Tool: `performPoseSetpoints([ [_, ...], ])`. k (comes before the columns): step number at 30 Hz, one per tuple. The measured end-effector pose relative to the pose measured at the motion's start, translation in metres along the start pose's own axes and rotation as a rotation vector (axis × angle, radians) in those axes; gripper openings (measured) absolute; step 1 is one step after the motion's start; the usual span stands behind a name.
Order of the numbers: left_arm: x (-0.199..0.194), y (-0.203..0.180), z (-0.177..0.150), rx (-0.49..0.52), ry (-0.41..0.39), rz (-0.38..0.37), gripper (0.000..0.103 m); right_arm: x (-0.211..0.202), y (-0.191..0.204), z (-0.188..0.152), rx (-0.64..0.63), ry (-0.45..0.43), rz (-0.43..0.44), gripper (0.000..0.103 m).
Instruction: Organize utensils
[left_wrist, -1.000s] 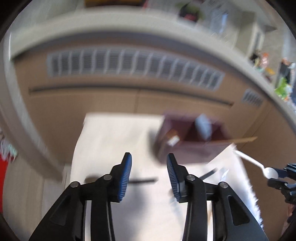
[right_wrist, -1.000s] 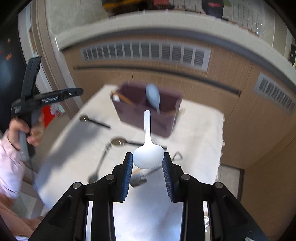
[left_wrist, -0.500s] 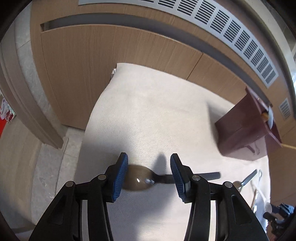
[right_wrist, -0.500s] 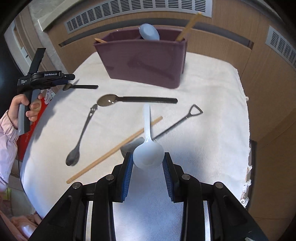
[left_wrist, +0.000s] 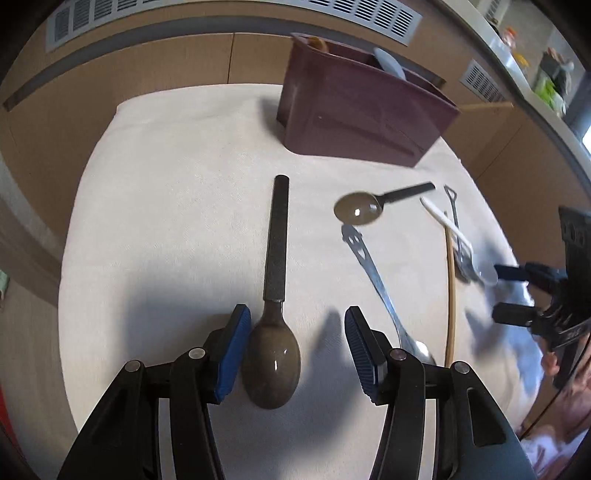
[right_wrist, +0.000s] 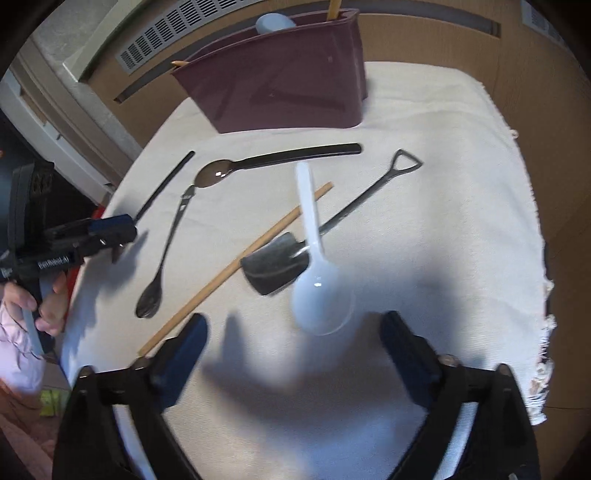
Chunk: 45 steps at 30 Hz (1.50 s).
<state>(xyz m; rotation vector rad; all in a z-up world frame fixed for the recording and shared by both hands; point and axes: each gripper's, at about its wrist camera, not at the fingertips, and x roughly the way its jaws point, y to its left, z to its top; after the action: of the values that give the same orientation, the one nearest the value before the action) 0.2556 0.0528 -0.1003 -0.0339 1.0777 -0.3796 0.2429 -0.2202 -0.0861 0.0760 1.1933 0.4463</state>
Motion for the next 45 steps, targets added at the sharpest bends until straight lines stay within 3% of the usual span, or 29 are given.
performPoseSetpoints([
  [7, -0.009, -0.007, -0.028, 0.012, -0.044, 0.123, 0.053, 0.003, 0.007, -0.006, 0.014, -0.042, -0.048, 0.103],
  [10, -0.008, -0.016, -0.034, 0.026, -0.098, 0.212, 0.042, 0.005, 0.011, -0.006, 0.015, -0.057, -0.087, 0.103],
  [11, -0.009, -0.016, -0.035, 0.016, -0.114, 0.213, 0.034, 0.006, 0.016, -0.008, -0.012, -0.068, -0.111, 0.103],
  [15, -0.031, -0.022, -0.032, -0.011, -0.206, 0.238, 0.033, 0.005, 0.029, -0.030, -0.121, -0.169, -0.272, 0.102],
  [19, -0.063, -0.031, -0.020, -0.004, -0.315, 0.231, 0.033, -0.010, 0.023, -0.040, -0.101, -0.252, -0.294, 0.084],
  [20, -0.069, -0.033, -0.016, -0.001, -0.335, 0.229, 0.033, -0.015, 0.019, -0.039, -0.077, -0.271, -0.297, 0.084],
  [21, -0.075, -0.034, -0.012, -0.001, -0.357, 0.225, 0.033, -0.018, 0.015, -0.037, -0.051, -0.279, -0.299, 0.082],
  [25, -0.092, -0.038, 0.004, -0.004, -0.416, 0.204, 0.033, -0.016, 0.001, -0.025, 0.046, -0.274, -0.247, 0.061],
  [27, -0.098, -0.041, 0.007, -0.008, -0.426, 0.185, 0.034, -0.009, 0.001, -0.018, 0.059, -0.256, -0.228, 0.054],
  [31, -0.103, -0.044, 0.007, -0.009, -0.419, 0.161, 0.034, 0.004, 0.009, -0.011, -0.016, -0.234, -0.283, 0.054],
  [33, -0.102, -0.045, 0.005, -0.011, -0.414, 0.157, 0.034, 0.007, 0.013, -0.009, -0.062, -0.230, -0.312, 0.047],
  [35, -0.101, -0.045, 0.004, -0.018, -0.406, 0.149, 0.034, 0.005, 0.012, -0.008, -0.074, -0.224, -0.304, 0.032],
  [45, -0.103, -0.054, -0.001, 0.008, -0.393, 0.091, 0.034, -0.050, 0.011, -0.006, -0.066, -0.301, -0.249, 0.031],
])
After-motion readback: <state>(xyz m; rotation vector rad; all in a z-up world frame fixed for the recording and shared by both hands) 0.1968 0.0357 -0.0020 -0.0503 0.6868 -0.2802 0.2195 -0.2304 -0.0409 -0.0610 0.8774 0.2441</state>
